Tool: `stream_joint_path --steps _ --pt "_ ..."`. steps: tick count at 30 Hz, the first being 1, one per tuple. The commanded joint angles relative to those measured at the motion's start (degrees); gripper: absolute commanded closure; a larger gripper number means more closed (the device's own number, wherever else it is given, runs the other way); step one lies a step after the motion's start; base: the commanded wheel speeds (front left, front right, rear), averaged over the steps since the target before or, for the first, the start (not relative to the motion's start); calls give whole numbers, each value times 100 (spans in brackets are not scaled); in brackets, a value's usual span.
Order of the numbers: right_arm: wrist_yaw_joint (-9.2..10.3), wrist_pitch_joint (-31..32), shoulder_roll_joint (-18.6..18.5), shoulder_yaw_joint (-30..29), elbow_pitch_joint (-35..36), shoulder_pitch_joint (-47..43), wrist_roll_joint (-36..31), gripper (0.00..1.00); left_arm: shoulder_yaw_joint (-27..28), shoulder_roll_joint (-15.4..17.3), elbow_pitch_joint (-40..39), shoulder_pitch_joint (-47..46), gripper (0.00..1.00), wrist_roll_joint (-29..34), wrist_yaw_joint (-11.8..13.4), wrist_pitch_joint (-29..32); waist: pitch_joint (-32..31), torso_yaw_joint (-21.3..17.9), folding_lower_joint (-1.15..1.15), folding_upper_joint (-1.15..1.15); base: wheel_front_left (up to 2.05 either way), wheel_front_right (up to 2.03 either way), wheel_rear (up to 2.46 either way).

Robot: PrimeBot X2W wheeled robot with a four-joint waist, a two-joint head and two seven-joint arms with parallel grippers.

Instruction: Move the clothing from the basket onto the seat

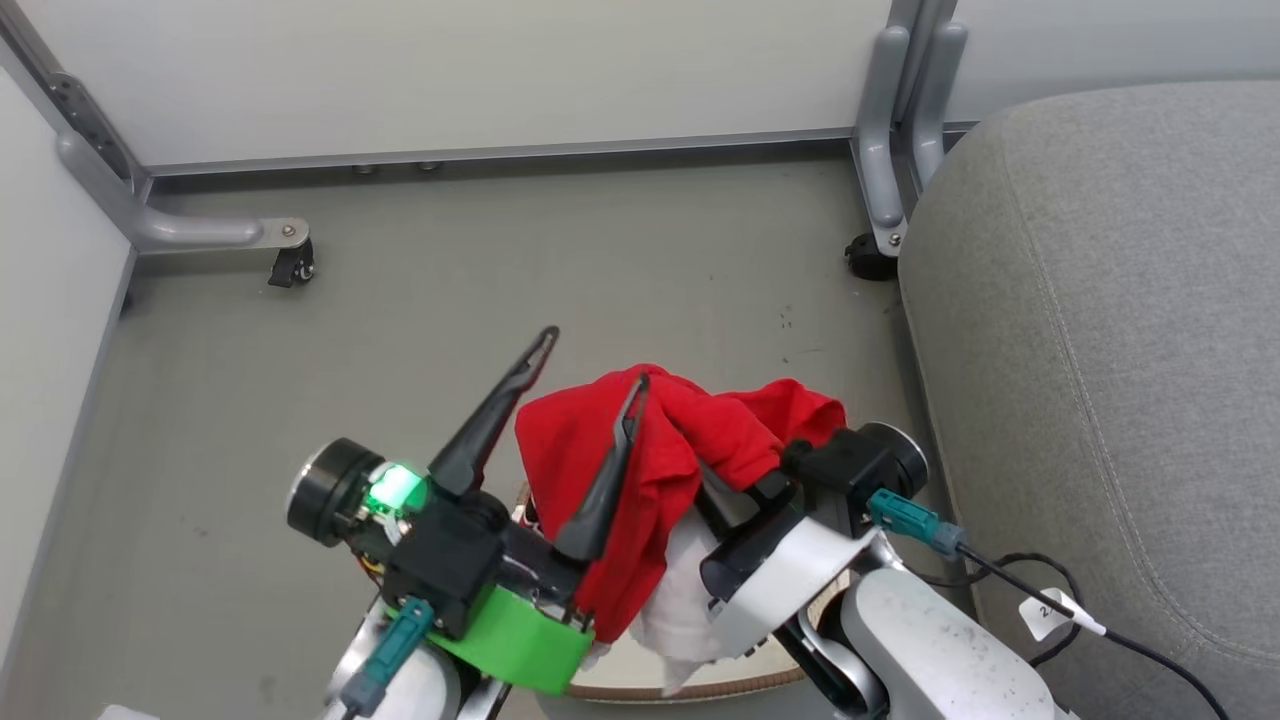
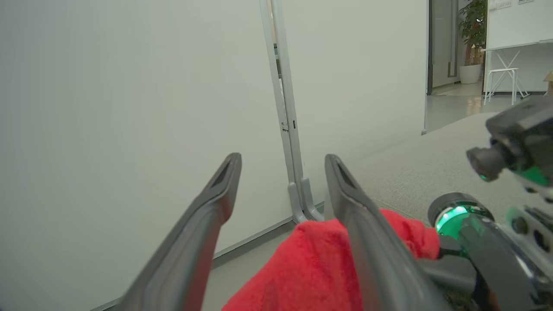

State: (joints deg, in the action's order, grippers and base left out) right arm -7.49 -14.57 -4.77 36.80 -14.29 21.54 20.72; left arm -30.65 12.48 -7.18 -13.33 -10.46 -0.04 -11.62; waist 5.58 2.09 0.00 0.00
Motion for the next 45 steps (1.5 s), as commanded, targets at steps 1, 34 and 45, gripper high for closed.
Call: stream_joint_path --steps 1,34,45 --pt "-1 -49 -34 -39 -20 88 -35 100 -100 101 -11 144 0 54 -61 71 14 19 0 0 0 0 0" --pt "0 -68 24 -742 -486 152 -227 100 -486 473 434 484 0 -69 -103 385 306 -1222 0 0 0 0 0" --pt "-1 -71 123 -1312 -252 200 -335 100 -504 639 197 251 0 6 -138 593 778 -2450 0 0 0 0 0"
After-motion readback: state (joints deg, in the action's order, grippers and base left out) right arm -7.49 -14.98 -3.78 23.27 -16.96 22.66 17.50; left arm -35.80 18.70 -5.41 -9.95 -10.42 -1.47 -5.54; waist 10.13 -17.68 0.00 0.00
